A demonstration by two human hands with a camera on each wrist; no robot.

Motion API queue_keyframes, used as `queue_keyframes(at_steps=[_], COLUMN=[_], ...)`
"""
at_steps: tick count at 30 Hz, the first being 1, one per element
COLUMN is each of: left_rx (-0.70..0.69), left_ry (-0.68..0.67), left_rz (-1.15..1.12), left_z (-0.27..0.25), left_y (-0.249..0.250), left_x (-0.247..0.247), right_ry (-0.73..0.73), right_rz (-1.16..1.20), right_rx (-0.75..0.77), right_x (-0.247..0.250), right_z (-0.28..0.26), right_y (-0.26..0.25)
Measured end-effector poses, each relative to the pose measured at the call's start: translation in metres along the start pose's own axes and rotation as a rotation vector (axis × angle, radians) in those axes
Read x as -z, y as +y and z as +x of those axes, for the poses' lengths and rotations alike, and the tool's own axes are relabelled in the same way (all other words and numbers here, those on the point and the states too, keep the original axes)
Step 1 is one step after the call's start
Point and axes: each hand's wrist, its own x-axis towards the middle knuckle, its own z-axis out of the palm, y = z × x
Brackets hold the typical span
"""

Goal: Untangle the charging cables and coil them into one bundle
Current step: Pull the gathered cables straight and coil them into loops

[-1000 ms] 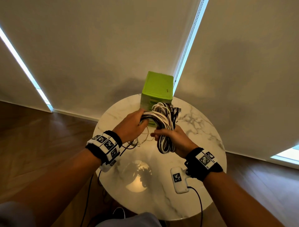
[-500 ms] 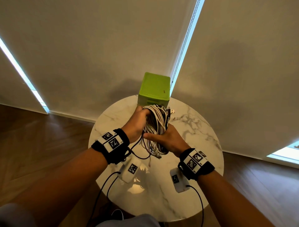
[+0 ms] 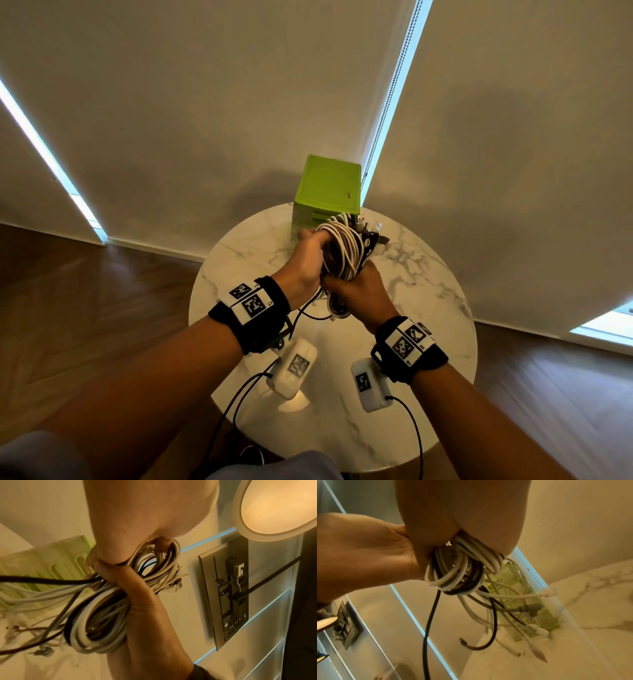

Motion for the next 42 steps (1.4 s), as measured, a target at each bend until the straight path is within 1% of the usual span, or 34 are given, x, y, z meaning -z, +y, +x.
queue_keyframes(at_steps=[2,4,5,7,9,11,13,15,16,18,20,22,24,28,30,32,34,36,37,39,40,41,42], left_rx=[0.035,0.071,0.062,0.011,-0.096,-0.235,-0.289,-0.303,-0.306,-0.296,-0.263,-0.268,-0.300,-0.326,-0.304,-0.263,-0.285,-0.330,-0.326,-0.274,-0.239,-0.167,-0.060], left_ry=[0.007,0.020,-0.001,-0.091,-0.179,-0.177,-0.139,-0.097,-0.090,-0.126,-0.154,-0.169,-0.176,-0.235,-0.268,-0.311,-0.339,-0.277,-0.247,-0.250,-0.285,-0.344,-0.400], left_rz=[0.023,0.104,0.160,0.298,0.441,0.618,0.705,0.716,0.718,0.650,0.534,0.476,0.486,0.556,0.601,0.658,0.683,0.663,0.633,0.653,0.684,0.707,0.714], left_z=[0.002,0.004,0.004,-0.001,-0.002,-0.003,-0.003,-0.001,0.002,0.006,0.007,0.007,0.008,0.013,0.016,0.021,0.025,0.024,0.019,0.009,0.003,-0.005,-0.010], left_y=[-0.002,-0.003,-0.003,0.001,-0.001,-0.005,-0.004,0.001,0.003,0.005,0.004,0.004,0.003,-0.002,0.001,0.003,0.000,-0.007,-0.009,-0.019,-0.026,-0.033,-0.041], left_x=[0.000,0.003,0.006,0.009,0.015,0.016,0.014,0.014,0.014,0.017,0.018,0.016,0.015,0.011,0.008,0.009,0.014,0.025,0.031,0.048,0.054,0.057,0.058], right_ry=[-0.023,-0.076,-0.099,-0.107,-0.065,-0.050,-0.021,0.016,0.027,0.019,-0.040,-0.141,-0.220,-0.278,-0.240,-0.158,-0.075,0.042,0.098,0.174,0.193,0.205,0.205], right_rz=[0.057,0.082,0.093,0.108,0.061,-0.031,-0.089,-0.133,-0.133,-0.112,-0.064,0.058,0.170,0.265,0.286,0.298,0.275,0.279,0.293,0.345,0.388,0.437,0.497], right_rx=[-0.019,-0.044,-0.062,-0.065,-0.027,0.019,0.064,0.089,0.059,0.024,0.038,0.029,-0.001,-0.086,-0.117,-0.117,-0.133,-0.187,-0.202,-0.215,-0.211,-0.201,-0.188], right_x=[0.001,0.002,0.003,0.004,0.002,-0.001,-0.004,-0.004,-0.003,0.000,0.005,0.009,0.013,0.016,0.014,0.012,0.014,0.022,0.027,0.035,0.037,0.038,0.038], right_z=[-0.002,-0.004,-0.004,-0.005,-0.004,-0.004,-0.006,-0.009,-0.011,-0.010,-0.008,-0.004,-0.002,0.000,0.000,0.001,0.003,0.007,0.009,0.013,0.014,0.016,0.017], right_y=[0.000,-0.004,-0.004,-0.009,-0.011,-0.010,-0.011,-0.016,-0.018,-0.019,-0.020,-0.023,-0.027,-0.028,-0.026,-0.020,-0.013,-0.003,-0.001,0.003,0.003,0.001,-0.002])
